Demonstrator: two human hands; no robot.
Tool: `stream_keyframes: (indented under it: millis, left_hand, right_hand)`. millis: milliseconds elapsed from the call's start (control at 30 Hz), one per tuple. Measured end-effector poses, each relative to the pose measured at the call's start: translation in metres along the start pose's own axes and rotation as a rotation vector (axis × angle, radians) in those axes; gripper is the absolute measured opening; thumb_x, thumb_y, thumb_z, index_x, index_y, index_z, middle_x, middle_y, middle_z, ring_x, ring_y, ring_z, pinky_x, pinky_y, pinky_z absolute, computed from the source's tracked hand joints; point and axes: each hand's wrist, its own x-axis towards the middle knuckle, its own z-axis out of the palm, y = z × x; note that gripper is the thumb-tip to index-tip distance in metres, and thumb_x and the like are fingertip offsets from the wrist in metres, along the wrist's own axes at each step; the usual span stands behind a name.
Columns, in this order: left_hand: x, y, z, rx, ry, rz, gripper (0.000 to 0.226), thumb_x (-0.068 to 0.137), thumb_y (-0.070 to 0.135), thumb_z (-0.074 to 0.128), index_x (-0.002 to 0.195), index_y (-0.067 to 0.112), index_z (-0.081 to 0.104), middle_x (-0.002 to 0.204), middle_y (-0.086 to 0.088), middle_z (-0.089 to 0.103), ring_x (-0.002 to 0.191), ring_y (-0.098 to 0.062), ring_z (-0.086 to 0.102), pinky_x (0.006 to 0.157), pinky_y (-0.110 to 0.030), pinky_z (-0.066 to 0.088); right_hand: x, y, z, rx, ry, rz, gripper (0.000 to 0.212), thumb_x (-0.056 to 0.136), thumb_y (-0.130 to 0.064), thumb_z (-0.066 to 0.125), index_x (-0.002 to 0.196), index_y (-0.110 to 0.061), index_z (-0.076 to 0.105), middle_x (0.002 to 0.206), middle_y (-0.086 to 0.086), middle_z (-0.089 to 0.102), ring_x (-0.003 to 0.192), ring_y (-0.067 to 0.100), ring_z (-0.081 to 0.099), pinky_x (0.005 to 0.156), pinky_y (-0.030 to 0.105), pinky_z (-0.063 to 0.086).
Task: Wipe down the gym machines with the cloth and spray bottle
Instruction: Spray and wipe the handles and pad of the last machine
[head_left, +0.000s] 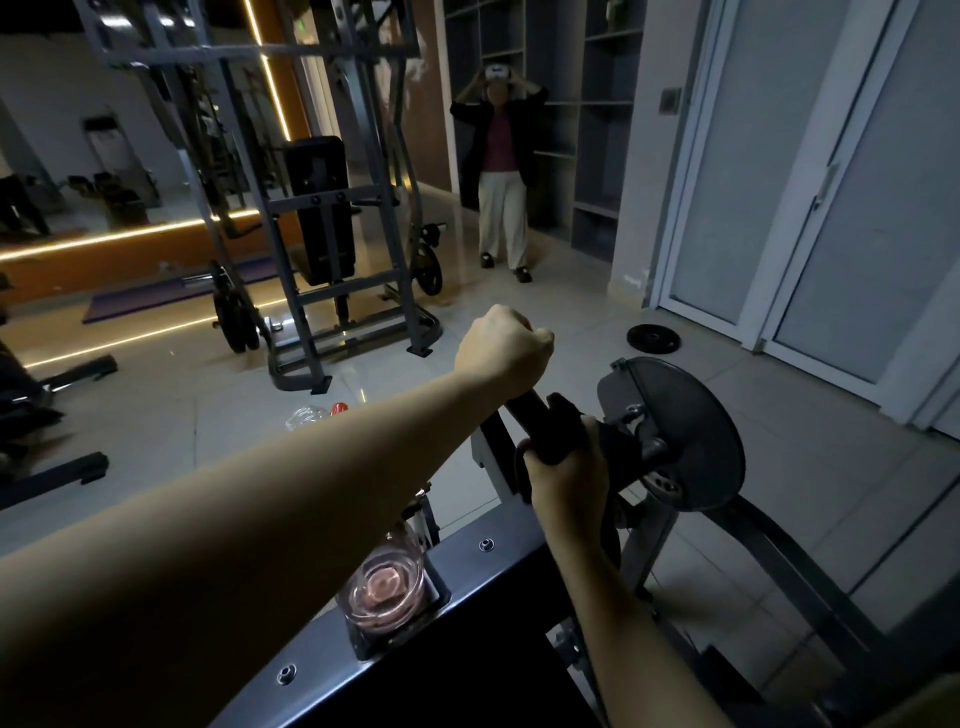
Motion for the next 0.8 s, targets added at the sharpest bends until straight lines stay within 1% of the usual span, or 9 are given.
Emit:
stream_keyframes:
  millis: [67,167,267,333,400,467,633,733,800]
  left_hand:
    - [-0.001,0.001,0.000,-0.007,-0.004,0.006,0.025,0.085,0.027,0.056,0.064,0.014,0.059,0.076,-0.014,0.073,0.075,-0.034,0.069,0.063,-0.037,0.056]
    - [-0.002,0.002,0.000,0.005,-0.002,0.015,0.024,0.084,0.027,0.056,0.064,0.014,0.060,0.080,-0.016,0.074,0.076,-0.034,0.070,0.069,-0.041,0.059]
    - [0.000,0.002,-0.001,0.012,0.003,0.026,0.024,0.083,0.027,0.056,0.063,0.015,0.058,0.078,-0.016,0.074,0.065,-0.030,0.066,0.068,-0.043,0.059]
    - [0.000,0.001,-0.001,0.007,-0.002,0.024,0.024,0.081,0.027,0.055,0.061,0.015,0.056,0.076,-0.018,0.073,0.063,-0.031,0.066,0.068,-0.045,0.060]
    - [-0.001,0.002,0.001,0.006,-0.015,0.017,0.022,0.080,0.028,0.055,0.062,0.015,0.058,0.077,-0.017,0.074,0.071,-0.035,0.071,0.070,-0.046,0.060]
    - [-0.001,0.002,0.000,0.007,-0.007,0.017,0.020,0.080,0.028,0.055,0.065,0.016,0.060,0.079,-0.016,0.074,0.076,-0.035,0.072,0.071,-0.046,0.060]
    - [-0.003,0.003,-0.001,-0.003,-0.005,0.001,0.021,0.080,0.030,0.054,0.066,0.016,0.061,0.077,-0.014,0.075,0.075,-0.033,0.073,0.071,-0.045,0.061]
    - [-0.003,0.002,-0.001,0.006,-0.011,-0.005,0.022,0.080,0.030,0.053,0.066,0.016,0.062,0.075,-0.012,0.075,0.076,-0.032,0.074,0.071,-0.044,0.061]
    - [-0.003,0.001,0.000,0.003,-0.007,-0.006,0.021,0.079,0.031,0.053,0.066,0.017,0.061,0.077,-0.013,0.075,0.076,-0.032,0.073,0.071,-0.045,0.061]
  right_hand:
    - [0.011,0.007,-0.014,-0.004,-0.122,-0.014,0.054,0.075,-0.013,0.077,0.124,-0.021,0.055,0.105,-0.002,0.069,0.098,0.016,0.065,0.083,0.036,0.054]
    - [0.044,0.014,-0.052,0.003,-0.640,-0.006,0.057,0.073,0.001,0.073,0.126,-0.015,0.058,0.098,-0.006,0.068,0.099,0.016,0.065,0.083,0.026,0.051]
    - [0.078,0.000,-0.068,-0.070,-0.976,0.103,0.042,0.074,0.012,0.066,0.113,-0.004,0.062,0.103,0.014,0.070,0.098,0.026,0.068,0.082,0.033,0.057]
    - [0.087,-0.010,-0.065,-0.144,-1.063,0.125,0.037,0.074,0.014,0.067,0.109,0.004,0.062,0.105,0.023,0.069,0.098,0.033,0.068,0.085,0.041,0.058]
    - [0.084,-0.002,-0.059,-0.093,-1.001,0.122,0.033,0.071,0.012,0.071,0.102,0.003,0.065,0.100,0.022,0.071,0.095,0.032,0.069,0.085,0.043,0.058]
    - [0.066,0.015,-0.046,-0.017,-0.781,0.060,0.031,0.068,0.004,0.076,0.097,-0.004,0.069,0.094,0.014,0.073,0.088,0.026,0.070,0.082,0.042,0.058]
    - [0.003,0.025,-0.005,-0.062,-0.078,-0.023,0.053,0.086,-0.014,0.070,0.136,-0.017,0.050,0.120,0.006,0.067,0.111,0.021,0.065,0.095,0.037,0.054]
    - [-0.022,0.030,-0.004,-0.261,-0.022,-0.214,0.052,0.091,-0.005,0.061,0.141,-0.008,0.046,0.129,0.010,0.061,0.122,0.024,0.058,0.103,0.035,0.048]
    - [-0.031,0.038,-0.008,-0.415,-0.057,-0.204,0.058,0.089,-0.005,0.061,0.144,-0.002,0.043,0.134,0.011,0.057,0.127,0.025,0.054,0.109,0.034,0.043]
